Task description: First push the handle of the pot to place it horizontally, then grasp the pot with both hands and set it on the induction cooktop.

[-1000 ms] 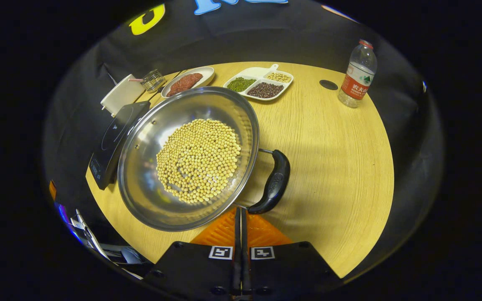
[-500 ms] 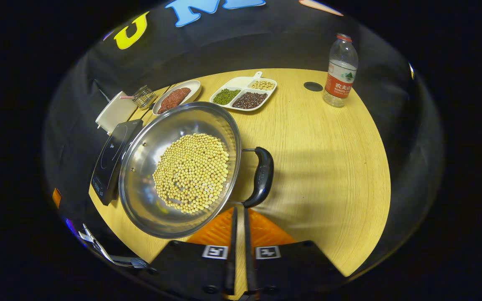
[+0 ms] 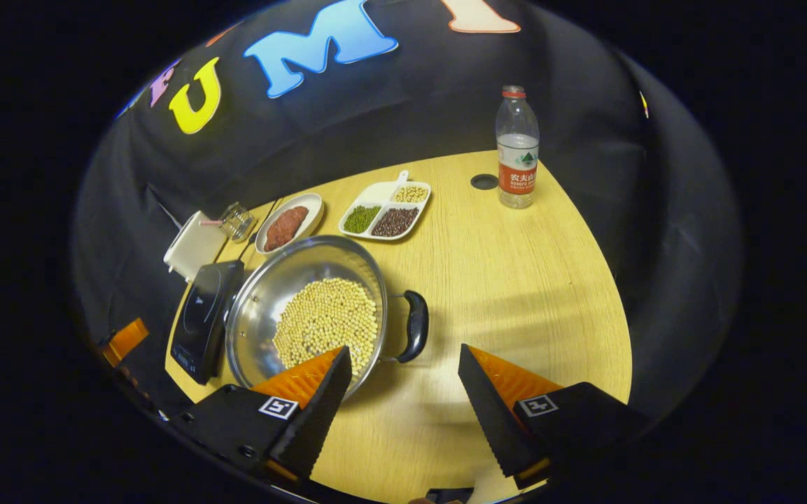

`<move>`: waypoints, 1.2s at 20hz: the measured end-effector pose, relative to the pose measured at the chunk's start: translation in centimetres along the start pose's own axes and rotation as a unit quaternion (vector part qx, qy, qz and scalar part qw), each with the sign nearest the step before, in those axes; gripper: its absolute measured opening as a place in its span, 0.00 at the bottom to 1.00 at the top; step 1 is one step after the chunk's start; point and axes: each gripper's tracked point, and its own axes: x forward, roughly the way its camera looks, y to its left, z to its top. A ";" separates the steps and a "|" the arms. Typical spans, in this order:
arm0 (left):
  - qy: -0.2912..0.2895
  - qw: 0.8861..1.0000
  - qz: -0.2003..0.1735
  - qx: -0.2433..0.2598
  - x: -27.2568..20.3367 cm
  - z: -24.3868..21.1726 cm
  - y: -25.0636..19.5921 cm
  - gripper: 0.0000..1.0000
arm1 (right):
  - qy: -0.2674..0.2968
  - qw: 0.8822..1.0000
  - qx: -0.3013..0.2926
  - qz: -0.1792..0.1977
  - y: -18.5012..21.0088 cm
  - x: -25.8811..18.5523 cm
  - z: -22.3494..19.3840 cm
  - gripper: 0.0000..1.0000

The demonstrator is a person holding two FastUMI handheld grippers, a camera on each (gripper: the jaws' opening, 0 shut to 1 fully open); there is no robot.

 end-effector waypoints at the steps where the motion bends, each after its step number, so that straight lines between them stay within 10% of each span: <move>1: 0.006 1.000 -0.016 -0.008 1.4 0.0 -0.3 0.81 | -0.003 1.000 0.011 0.001 0.2 0.6 0.2 0.98; 22: 0.136 0.975 -0.156 -0.077 19.8 -9.3 -2.7 0.81 | 0.007 1.000 0.008 -0.009 0.1 11.8 -1.4 0.98; 24: 0.127 0.977 -0.155 -0.075 20.1 -8.9 -2.8 0.81 | 0.006 1.000 0.024 -0.007 0.2 12.0 -1.1 0.80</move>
